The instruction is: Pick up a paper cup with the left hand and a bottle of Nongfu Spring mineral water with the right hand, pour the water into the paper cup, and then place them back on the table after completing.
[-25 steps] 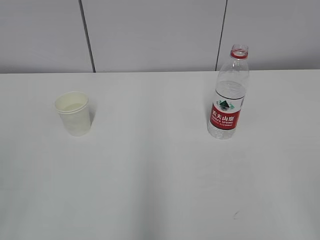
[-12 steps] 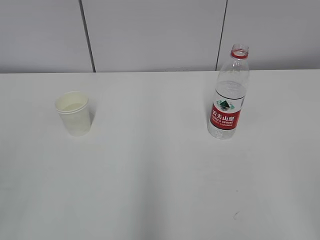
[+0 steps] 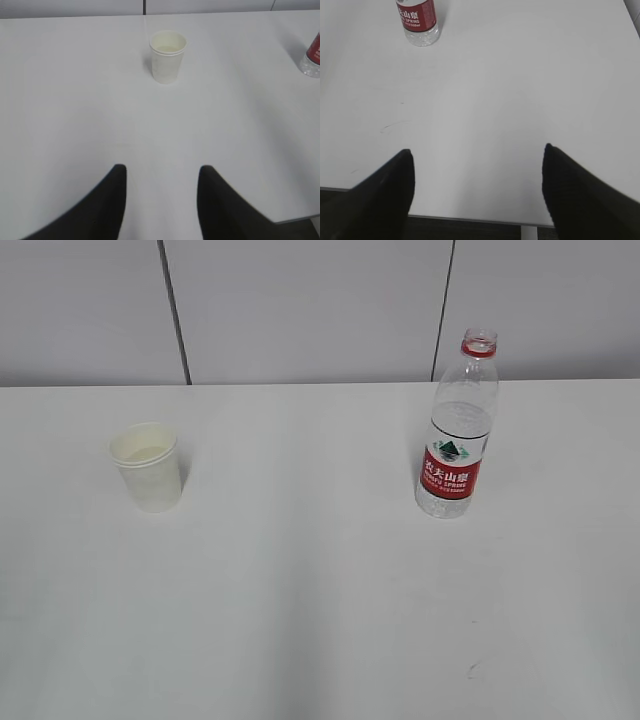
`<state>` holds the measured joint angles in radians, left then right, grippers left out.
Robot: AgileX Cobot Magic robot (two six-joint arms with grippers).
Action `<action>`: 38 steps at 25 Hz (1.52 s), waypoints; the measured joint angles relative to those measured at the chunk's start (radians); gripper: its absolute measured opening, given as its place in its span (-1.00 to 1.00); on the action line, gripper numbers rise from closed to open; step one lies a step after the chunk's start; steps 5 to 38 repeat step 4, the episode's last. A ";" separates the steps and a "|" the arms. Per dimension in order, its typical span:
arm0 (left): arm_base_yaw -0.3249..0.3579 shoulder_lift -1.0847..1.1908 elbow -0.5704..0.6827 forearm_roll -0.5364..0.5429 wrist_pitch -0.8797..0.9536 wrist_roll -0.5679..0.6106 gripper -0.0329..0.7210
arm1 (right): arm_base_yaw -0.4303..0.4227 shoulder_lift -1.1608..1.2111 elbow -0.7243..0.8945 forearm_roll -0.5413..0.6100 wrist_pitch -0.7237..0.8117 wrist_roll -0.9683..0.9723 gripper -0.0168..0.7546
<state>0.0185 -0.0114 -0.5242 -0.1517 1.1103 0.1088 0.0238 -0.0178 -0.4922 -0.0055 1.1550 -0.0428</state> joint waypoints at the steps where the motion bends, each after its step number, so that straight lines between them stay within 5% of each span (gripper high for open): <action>1: 0.000 0.000 0.000 0.000 0.000 0.000 -0.11 | 0.000 0.000 0.000 0.000 0.000 0.000 0.56; 38: 0.000 0.000 0.000 0.000 0.000 0.000 -0.11 | 0.000 0.000 0.000 0.000 0.000 0.000 0.57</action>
